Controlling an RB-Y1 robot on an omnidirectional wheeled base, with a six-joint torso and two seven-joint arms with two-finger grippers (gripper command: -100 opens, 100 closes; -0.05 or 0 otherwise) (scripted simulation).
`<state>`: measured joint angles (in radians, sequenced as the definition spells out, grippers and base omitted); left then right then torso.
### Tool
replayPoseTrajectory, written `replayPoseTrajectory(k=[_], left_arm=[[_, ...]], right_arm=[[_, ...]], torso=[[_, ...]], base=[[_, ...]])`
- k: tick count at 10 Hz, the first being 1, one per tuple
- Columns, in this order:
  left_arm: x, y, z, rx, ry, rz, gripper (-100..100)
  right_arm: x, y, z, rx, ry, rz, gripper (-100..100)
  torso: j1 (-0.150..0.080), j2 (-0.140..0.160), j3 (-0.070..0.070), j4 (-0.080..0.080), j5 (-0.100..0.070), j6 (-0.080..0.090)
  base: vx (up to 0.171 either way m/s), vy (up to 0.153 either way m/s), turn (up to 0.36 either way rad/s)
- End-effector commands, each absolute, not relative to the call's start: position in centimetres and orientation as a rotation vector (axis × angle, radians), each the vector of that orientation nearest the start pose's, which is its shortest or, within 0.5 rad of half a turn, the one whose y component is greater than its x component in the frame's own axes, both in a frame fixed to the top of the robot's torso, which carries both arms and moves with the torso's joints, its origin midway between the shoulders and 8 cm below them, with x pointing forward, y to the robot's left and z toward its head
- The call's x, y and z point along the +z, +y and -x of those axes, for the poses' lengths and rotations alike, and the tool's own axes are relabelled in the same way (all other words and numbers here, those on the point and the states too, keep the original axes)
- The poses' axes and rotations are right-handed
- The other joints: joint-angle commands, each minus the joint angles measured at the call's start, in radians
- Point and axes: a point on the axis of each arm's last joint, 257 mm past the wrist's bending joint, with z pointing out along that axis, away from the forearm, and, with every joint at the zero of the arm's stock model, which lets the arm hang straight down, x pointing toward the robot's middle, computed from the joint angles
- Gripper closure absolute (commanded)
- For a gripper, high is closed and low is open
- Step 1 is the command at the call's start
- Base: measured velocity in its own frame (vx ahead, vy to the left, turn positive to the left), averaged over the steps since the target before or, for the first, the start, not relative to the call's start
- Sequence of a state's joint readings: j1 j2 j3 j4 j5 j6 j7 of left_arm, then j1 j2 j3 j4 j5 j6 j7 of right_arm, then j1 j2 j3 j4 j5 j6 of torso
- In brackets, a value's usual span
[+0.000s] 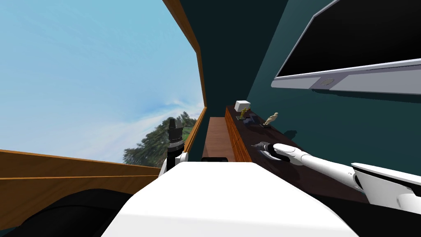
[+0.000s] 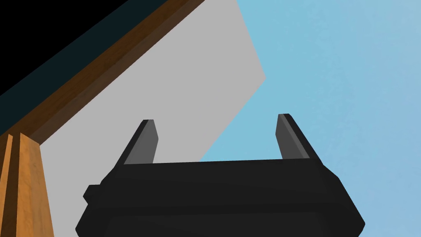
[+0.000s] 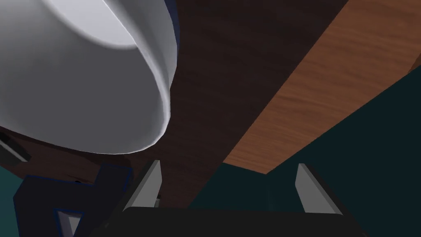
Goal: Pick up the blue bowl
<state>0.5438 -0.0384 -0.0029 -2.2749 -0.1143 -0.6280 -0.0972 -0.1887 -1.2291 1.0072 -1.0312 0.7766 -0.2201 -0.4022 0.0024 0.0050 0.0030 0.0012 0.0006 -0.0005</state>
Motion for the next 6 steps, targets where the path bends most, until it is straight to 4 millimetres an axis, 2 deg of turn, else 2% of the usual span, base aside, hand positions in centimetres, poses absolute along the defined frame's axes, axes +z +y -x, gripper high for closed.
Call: replayPoseTrajectory(k=[1,3,5,6], left_arm=[[3.1,26.6,-32.2,-1.148,0.617,0.508,0],[3.1,26.6,-32.2,-1.148,0.617,0.508,0],[3.1,26.6,-32.2,-1.148,0.617,0.507,0],[3.1,26.6,-32.2,-1.148,0.617,0.507,0]], right_arm=[[-43.9,-57.1,-32.9,-0.152,2.597,0.299,-100],[-44.0,-60.4,-30.3,-0.236,2.652,0.324,-100],[-45.1,-61.6,-27.5,-0.263,2.711,0.344,-100],[-44.7,-61.5,-28.8,-0.259,2.689,0.333,-100]], torso=[[0.0,0.0,0.0,0.0,0.0,0.0],[0.001,-0.001,-0.001,0.0,0.0,0.0],[0.0,0.0,0.0,0.0,0.0,0.0],[0.001,0.0,0.0,0.0,0.0,0.0]], base=[[-0.011,0.0,0.0],[-0.016,0.001,0.014],[-0.026,0.001,0.02],[-0.009,0.004,-0.006]])
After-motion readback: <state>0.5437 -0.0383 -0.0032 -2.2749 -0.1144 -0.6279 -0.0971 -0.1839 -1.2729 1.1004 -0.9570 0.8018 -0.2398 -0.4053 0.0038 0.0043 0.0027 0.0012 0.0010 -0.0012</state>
